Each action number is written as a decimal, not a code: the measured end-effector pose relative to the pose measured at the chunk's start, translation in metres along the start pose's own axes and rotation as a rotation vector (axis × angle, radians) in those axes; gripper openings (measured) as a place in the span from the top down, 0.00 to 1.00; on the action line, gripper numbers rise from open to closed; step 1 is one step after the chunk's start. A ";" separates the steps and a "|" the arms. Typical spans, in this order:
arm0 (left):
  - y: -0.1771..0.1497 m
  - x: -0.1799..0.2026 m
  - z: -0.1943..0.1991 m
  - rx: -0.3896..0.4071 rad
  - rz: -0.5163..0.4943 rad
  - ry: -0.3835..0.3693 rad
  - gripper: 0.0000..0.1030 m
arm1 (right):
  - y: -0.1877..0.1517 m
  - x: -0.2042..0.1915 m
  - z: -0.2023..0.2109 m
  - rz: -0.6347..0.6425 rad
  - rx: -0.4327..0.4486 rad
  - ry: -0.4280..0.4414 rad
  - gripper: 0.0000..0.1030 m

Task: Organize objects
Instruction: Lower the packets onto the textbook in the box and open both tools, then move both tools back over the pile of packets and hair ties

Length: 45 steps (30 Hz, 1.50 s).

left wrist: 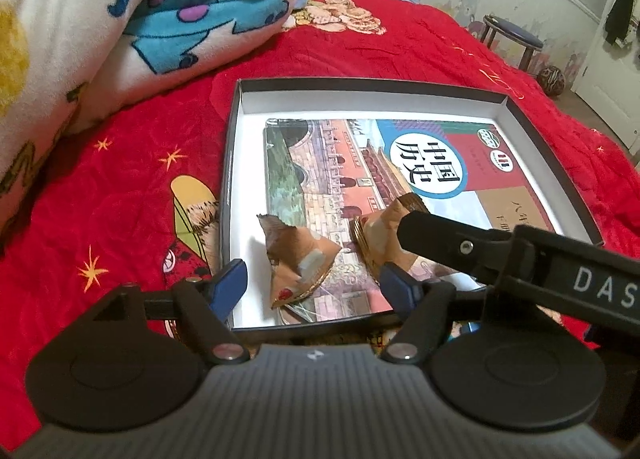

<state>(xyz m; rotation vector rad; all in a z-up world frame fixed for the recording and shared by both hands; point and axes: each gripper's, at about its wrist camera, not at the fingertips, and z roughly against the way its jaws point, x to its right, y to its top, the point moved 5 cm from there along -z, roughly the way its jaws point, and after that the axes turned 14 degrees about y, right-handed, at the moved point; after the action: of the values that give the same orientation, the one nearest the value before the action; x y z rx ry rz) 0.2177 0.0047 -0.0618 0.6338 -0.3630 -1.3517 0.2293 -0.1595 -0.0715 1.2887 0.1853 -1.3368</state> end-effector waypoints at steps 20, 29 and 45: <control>-0.003 -0.012 0.031 0.014 -0.009 -0.076 0.20 | 0.003 -0.012 0.021 0.010 0.048 -0.078 0.31; -0.016 -0.020 0.076 0.043 -0.181 -0.236 0.20 | -0.028 -0.042 0.063 -0.030 0.053 -0.098 0.27; -0.065 -0.020 0.083 -0.028 -0.290 -0.367 0.21 | -0.098 -0.043 0.100 -0.236 -0.019 -0.149 0.27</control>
<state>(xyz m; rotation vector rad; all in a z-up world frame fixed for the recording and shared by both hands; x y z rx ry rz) 0.1138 0.0004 -0.0342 0.4220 -0.5616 -1.7545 0.0848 -0.1821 -0.0585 1.1723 0.2509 -1.6220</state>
